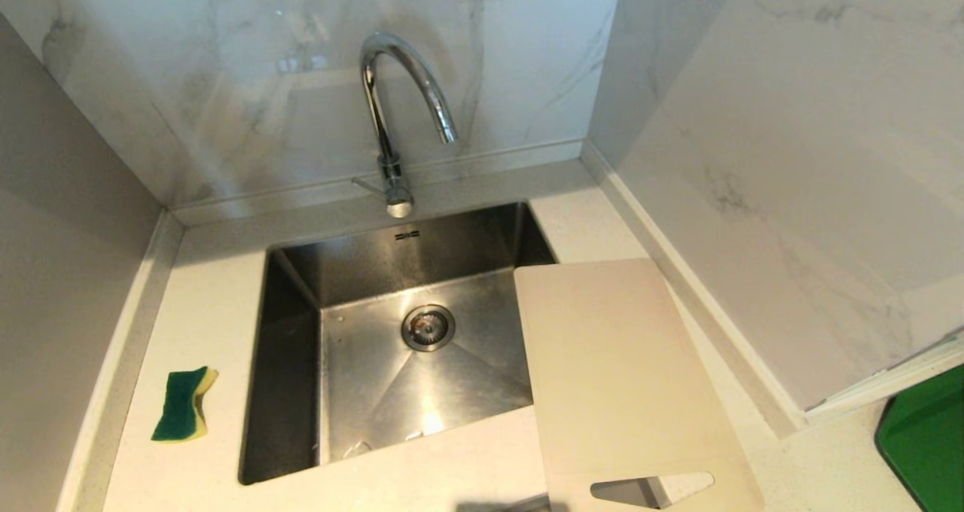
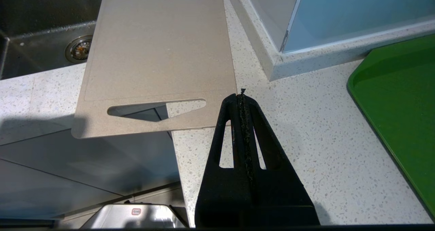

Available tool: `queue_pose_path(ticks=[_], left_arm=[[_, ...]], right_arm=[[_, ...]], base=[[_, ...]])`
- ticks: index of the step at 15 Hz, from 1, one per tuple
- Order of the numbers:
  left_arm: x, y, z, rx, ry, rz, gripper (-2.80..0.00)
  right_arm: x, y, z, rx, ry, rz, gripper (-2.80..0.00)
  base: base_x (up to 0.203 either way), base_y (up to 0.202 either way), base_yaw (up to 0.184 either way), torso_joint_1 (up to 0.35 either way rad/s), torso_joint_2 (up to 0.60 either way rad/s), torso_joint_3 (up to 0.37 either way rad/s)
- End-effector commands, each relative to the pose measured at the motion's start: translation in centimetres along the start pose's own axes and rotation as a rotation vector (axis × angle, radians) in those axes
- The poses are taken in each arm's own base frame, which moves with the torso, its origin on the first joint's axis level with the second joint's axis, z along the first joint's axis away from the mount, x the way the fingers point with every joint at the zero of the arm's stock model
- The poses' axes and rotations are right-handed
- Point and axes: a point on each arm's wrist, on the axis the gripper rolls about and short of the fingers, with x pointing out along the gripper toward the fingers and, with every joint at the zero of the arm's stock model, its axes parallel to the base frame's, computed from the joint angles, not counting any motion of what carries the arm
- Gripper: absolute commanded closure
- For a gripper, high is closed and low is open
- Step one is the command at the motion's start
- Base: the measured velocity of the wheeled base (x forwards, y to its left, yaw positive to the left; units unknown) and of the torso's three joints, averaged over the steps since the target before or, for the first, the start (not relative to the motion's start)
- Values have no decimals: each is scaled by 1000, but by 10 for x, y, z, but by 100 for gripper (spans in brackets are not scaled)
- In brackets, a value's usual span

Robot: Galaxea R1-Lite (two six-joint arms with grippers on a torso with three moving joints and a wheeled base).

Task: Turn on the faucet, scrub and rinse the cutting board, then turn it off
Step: Turn on the tap

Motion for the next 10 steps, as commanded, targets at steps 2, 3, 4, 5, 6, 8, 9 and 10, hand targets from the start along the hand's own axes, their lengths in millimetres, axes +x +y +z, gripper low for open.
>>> queue_pose_path(ticks=[2, 3, 4, 5, 6, 8, 9, 10], left_arm=[[0, 0, 0, 0, 2, 0, 0], [0, 0, 0, 0, 2, 0, 0], [0, 0, 0, 0, 2, 0, 0], [0, 0, 0, 0, 1, 0, 0], [0, 0, 0, 0, 1, 0, 0], [0, 0, 0, 0, 1, 0, 0], [0, 0, 0, 1, 2, 0, 0], [0, 0, 0, 3, 1, 0, 0]], right_arm=[[0, 0, 0, 0, 2, 1, 0], [0, 0, 0, 0, 0, 1, 0], [0, 0, 0, 0, 2, 1, 0], [0, 0, 0, 0, 2, 1, 0], [0, 0, 0, 0, 0, 1, 0], [0, 0, 0, 0, 0, 0, 0], [0, 0, 0, 0, 0, 1, 0], [0, 0, 0, 0, -1, 1, 0]], base=[[0, 0, 0, 0, 0, 0], [0, 0, 0, 0, 0, 0], [0, 0, 0, 0, 0, 0], [0, 0, 0, 0, 0, 0], [0, 0, 0, 0, 0, 0], [0, 0, 0, 0, 0, 0], [0, 0, 0, 0, 0, 0], [0, 0, 0, 0, 0, 0]])
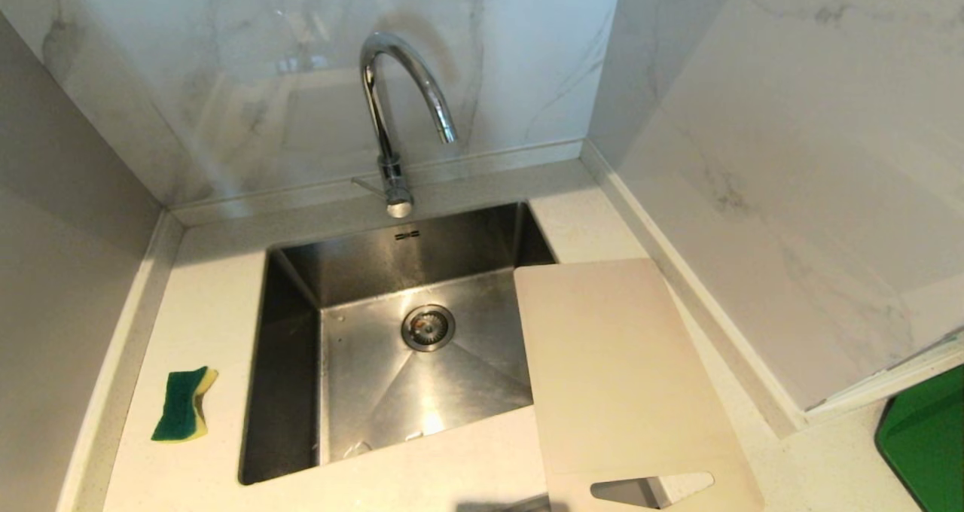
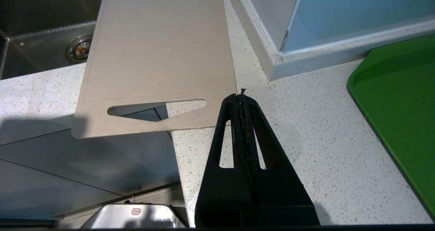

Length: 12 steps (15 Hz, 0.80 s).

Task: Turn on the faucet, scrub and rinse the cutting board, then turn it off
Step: Turn on the tap

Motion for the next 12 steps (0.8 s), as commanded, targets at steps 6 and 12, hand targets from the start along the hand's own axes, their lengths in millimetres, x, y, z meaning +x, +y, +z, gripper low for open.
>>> queue_pose_path(ticks=[6, 12], left_arm=[[-9, -1, 27, 13, -70, -35, 0], [-5, -5, 122, 1, -38, -192, 0]], right_arm=[[0, 0, 0, -7, -4, 1, 0], [0, 0, 1, -6, -5, 1, 0]], base=[[0, 0, 0, 0, 0, 0], [0, 0, 0, 0, 0, 0]])
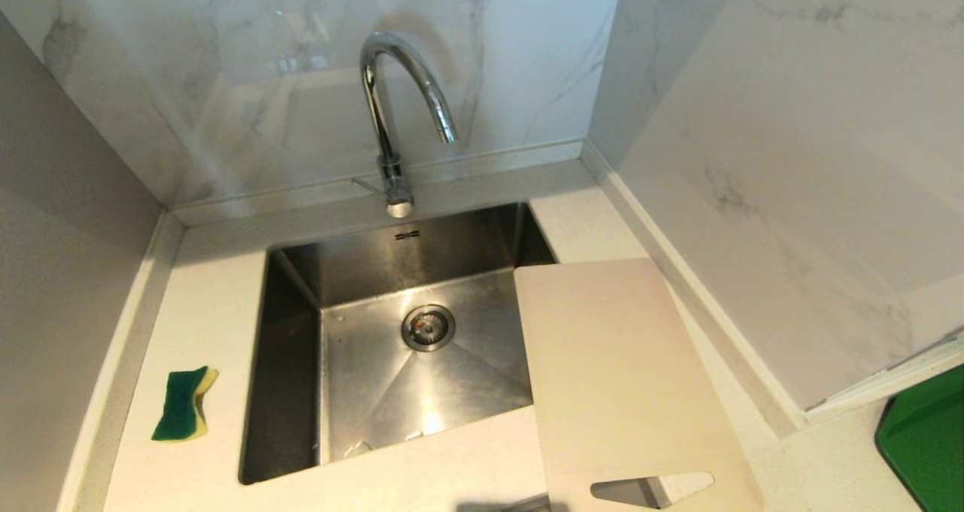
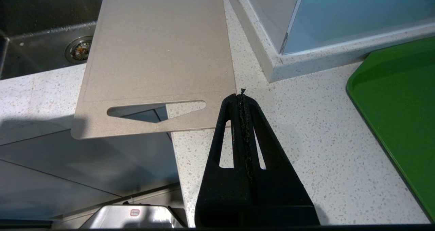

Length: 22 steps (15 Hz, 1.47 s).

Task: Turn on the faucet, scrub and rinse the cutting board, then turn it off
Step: Turn on the tap

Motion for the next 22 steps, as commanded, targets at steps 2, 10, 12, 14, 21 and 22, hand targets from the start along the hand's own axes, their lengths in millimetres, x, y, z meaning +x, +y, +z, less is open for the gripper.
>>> queue_pose_path(ticks=[2, 10, 12, 14, 21, 22], left_arm=[[34, 5, 54, -15, 73, -40, 0], [132, 14, 123, -14, 170, -109, 0], [161, 11, 125, -3, 188, -141, 0], [190, 10, 126, -3, 222, -154, 0], [301, 9, 130, -4, 224, -159, 0], [315, 8, 129, -5, 227, -161, 0]], right_arm=[[0, 0, 0, 0, 0, 0, 0], [0, 0, 0, 0, 1, 0, 0], [0, 0, 0, -1, 1, 0, 0], [0, 0, 0, -1, 1, 0, 0], [0, 0, 0, -1, 0, 0, 0], [0, 0, 0, -1, 1, 0, 0]], base=[[0, 0, 0, 0, 0, 0], [0, 0, 0, 0, 0, 0], [0, 0, 0, 0, 0, 0], [0, 0, 0, 0, 0, 0], [0, 0, 0, 0, 0, 0], [0, 0, 0, 0, 0, 0]])
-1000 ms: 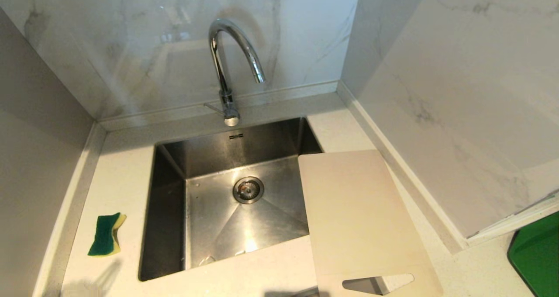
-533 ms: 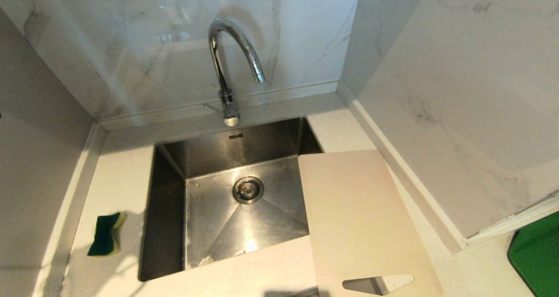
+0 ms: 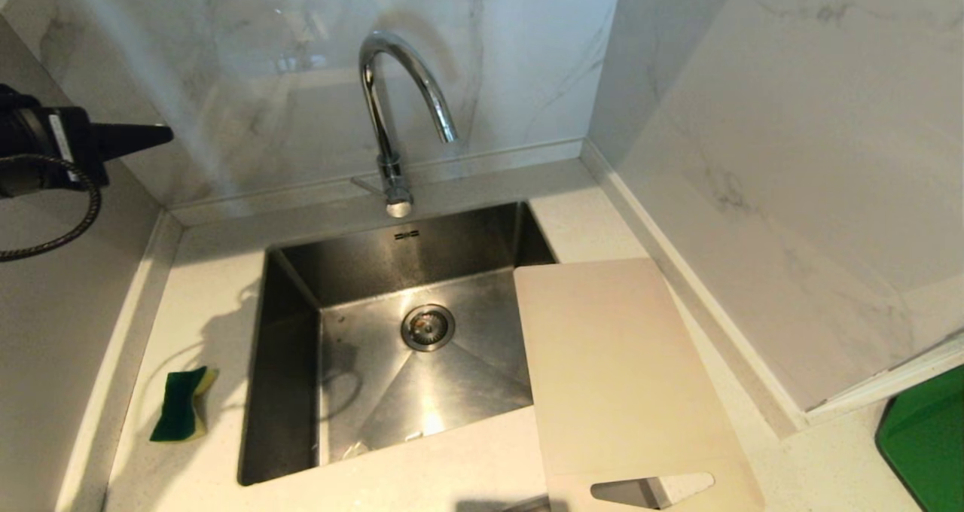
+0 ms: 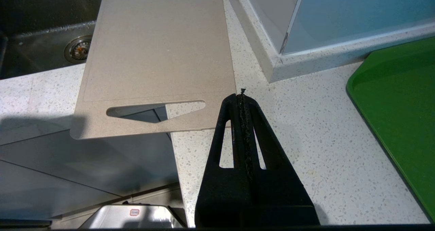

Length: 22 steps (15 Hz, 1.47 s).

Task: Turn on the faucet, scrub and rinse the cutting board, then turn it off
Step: Turn on the tap

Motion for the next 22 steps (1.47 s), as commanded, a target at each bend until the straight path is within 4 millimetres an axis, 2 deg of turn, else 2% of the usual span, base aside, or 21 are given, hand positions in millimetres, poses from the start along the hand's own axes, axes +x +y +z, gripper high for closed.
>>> queue_pose_path(ticks=[1, 4, 6, 9, 12, 17, 22], left_arm=[[52, 6, -8, -12, 64, -11, 0], [88, 4, -12, -33, 82, -19, 0], [103, 4, -11, -115, 80, -21, 0], [128, 8, -21, -253, 89, -46, 0], [141, 13, -21, -407, 88, -136, 0], [165, 15, -26, -428, 59, -143, 0], [185, -2, -18, -453, 22, 11, 0]], right_arm=[[0, 0, 0, -1, 1, 0, 0], [0, 0, 0, -1, 1, 0, 0], [0, 0, 0, 1, 1, 0, 0], [0, 0, 0, 1, 1, 0, 0], [0, 0, 0, 0, 0, 0, 0], [0, 0, 0, 0, 0, 0, 0], [0, 0, 0, -1, 1, 0, 0]], base=[[0, 0, 0, 0, 0, 0], [0, 0, 0, 0, 0, 0], [0, 0, 0, 0, 0, 0], [0, 0, 0, 0, 0, 0], [0, 0, 0, 0, 0, 0], [0, 0, 0, 0, 0, 0], [0, 0, 0, 0, 0, 0]])
